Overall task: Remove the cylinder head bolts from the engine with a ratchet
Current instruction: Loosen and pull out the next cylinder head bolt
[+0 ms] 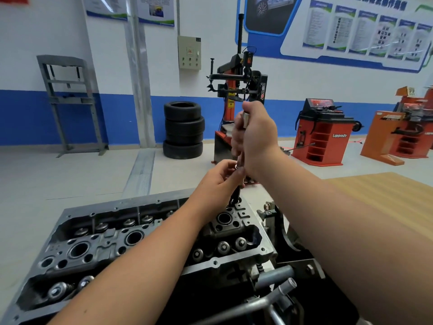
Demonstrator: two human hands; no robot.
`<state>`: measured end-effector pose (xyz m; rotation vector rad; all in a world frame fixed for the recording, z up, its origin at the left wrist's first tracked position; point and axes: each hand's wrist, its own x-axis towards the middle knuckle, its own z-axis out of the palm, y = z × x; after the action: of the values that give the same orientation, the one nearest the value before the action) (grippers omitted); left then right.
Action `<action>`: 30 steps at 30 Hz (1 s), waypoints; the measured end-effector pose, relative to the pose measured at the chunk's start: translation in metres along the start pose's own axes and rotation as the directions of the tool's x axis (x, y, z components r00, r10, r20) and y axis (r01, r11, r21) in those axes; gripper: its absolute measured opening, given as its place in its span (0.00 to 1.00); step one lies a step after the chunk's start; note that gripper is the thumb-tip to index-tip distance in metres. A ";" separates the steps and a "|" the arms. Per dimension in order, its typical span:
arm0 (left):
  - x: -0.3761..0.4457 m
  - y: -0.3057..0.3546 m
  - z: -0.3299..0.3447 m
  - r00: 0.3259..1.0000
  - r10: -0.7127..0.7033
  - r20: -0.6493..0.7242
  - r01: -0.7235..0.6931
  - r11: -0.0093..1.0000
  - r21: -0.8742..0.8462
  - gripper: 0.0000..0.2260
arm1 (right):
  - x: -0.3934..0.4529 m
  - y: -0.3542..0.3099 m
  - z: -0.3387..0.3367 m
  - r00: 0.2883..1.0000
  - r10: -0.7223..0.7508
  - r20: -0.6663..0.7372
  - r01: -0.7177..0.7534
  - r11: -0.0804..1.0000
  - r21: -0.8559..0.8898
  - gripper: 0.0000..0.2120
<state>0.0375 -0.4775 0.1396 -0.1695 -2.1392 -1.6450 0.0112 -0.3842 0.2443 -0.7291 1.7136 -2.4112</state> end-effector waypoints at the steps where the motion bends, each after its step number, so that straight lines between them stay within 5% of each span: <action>1: -0.002 0.000 -0.002 1.000 -0.002 0.020 0.002 1.000 -0.009 0.07 | 0.003 -0.002 -0.005 0.994 0.036 0.102 -0.036 0.999 -0.004 0.21; 4: -0.005 0.002 -0.006 0.998 0.005 0.061 -0.006 1.000 0.020 0.10 | 0.005 -0.004 -0.011 0.962 0.064 0.266 -0.049 0.997 -0.059 0.18; 8: -0.004 0.003 -0.005 0.997 0.024 0.068 -0.030 0.996 0.085 0.09 | 0.001 -0.002 -0.010 0.970 0.044 0.241 -0.032 0.998 -0.054 0.18; 11: -0.004 0.003 -0.007 0.999 0.045 0.031 -0.048 0.991 0.123 0.09 | -0.003 -0.002 -0.007 0.985 0.057 0.165 -0.043 0.995 -0.090 0.19; 15: 0.000 0.001 -0.010 0.999 0.034 -0.034 -0.030 0.994 0.106 0.04 | -0.007 0.000 0.002 0.994 -0.102 -0.038 0.085 0.945 -0.316 0.10; 18: 0.001 0.003 -0.004 0.997 0.048 -0.056 -0.042 0.994 0.100 0.06 | -0.006 0.005 0.007 0.984 -0.122 -0.132 0.095 0.976 -0.195 0.12; 23: -0.002 -0.002 -0.007 0.998 0.064 -0.021 -0.060 0.989 0.135 0.04 | 0.002 -0.004 -0.009 0.980 0.032 0.198 -0.025 0.999 -0.036 0.22; 25: -0.005 -0.003 -0.010 0.995 0.094 0.020 -0.096 0.986 0.139 0.11 | 0.005 -0.006 -0.014 0.953 0.072 0.294 -0.058 0.997 -0.058 0.23; 30: -0.004 0.002 -0.003 0.995 0.061 0.075 -0.068 0.994 0.091 0.09 | 0.001 -0.003 -0.014 0.970 0.064 0.235 -0.054 0.997 -0.047 0.22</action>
<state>0.0425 -0.4794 0.1405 -0.2700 -2.2346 -1.5211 0.0046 -0.3712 0.2436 -0.9155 1.6679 -2.1560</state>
